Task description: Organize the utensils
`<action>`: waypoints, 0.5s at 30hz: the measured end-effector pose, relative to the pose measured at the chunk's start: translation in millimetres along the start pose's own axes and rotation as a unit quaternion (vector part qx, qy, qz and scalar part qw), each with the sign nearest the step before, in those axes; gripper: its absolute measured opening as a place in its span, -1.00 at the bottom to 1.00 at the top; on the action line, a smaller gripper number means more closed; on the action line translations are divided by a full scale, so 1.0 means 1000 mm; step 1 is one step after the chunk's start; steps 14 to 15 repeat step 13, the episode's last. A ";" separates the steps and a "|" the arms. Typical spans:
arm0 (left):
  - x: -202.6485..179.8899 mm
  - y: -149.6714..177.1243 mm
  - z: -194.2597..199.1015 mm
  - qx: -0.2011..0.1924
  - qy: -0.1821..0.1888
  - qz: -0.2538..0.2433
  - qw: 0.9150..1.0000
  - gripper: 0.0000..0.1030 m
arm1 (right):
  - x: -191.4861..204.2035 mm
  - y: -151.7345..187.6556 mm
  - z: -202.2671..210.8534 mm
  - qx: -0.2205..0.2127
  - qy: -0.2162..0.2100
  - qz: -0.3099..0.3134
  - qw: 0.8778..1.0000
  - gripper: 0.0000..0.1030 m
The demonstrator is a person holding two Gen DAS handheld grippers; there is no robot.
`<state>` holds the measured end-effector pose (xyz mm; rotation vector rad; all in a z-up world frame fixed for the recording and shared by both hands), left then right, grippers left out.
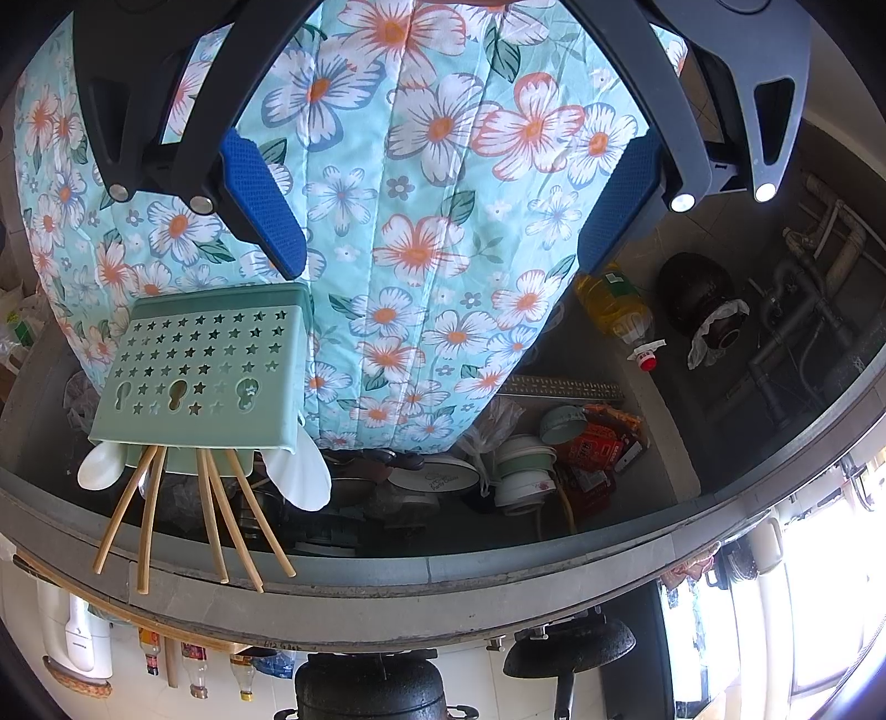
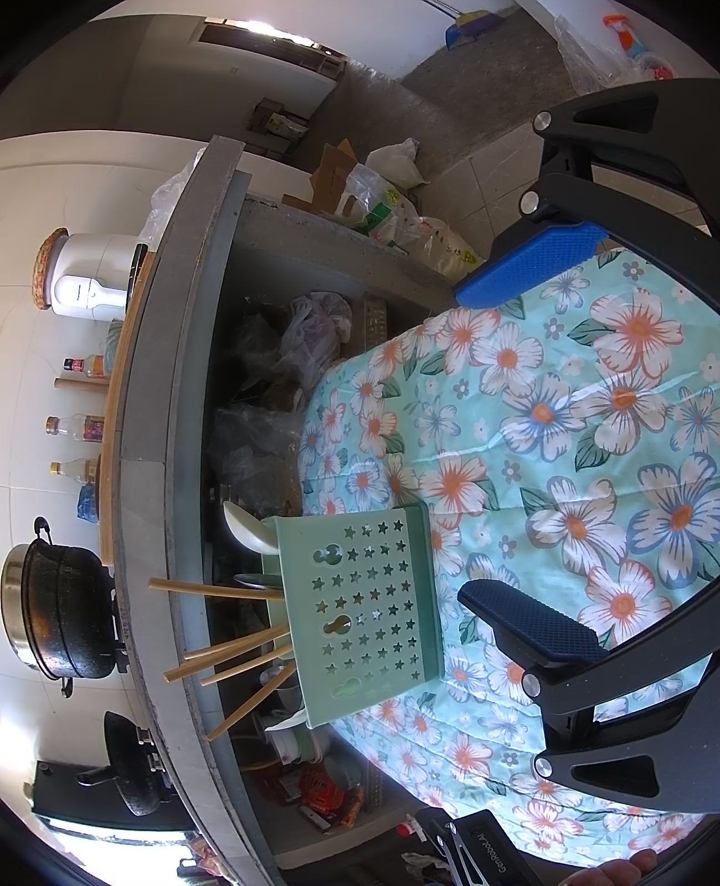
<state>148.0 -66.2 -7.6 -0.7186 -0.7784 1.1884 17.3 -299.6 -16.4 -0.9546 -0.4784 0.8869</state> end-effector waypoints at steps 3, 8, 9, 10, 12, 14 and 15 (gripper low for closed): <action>0.000 0.000 0.000 0.001 0.000 0.000 1.000 0.83 | 0.000 -0.001 0.000 0.000 0.000 -0.001 1.000 0.85; 0.000 0.002 0.000 0.003 0.001 0.001 1.000 0.83 | 0.000 -0.001 0.000 0.000 0.000 -0.001 1.000 0.85; -0.001 0.002 0.000 0.003 0.002 0.000 1.000 0.83 | 0.000 0.000 0.000 0.000 0.000 -0.001 1.000 0.85; 0.000 0.001 -0.001 0.003 0.002 0.000 1.000 0.83 | 0.000 0.000 0.000 0.000 -0.001 -0.001 1.000 0.85; -0.001 0.002 0.000 0.004 0.003 -0.001 1.000 0.83 | 0.000 0.000 0.000 0.000 0.000 0.000 1.000 0.85; -0.002 0.002 0.001 0.005 0.004 -0.001 1.000 0.83 | 0.000 -0.001 0.000 0.000 0.000 0.000 1.000 0.85; -0.002 0.002 0.001 0.005 0.004 -0.001 1.000 0.83 | 0.000 -0.001 0.000 0.000 0.000 0.000 1.000 0.85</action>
Point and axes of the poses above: each gripper's, at about its wrist camera, not at the fingertips, and z roughly against the way its jaws point, x to its left, y to its underside, the point moved 9 cm from there along -z, roughly the way its jaws point, and after that the axes turned 3 degrees about -x, right-handed, at the moved point
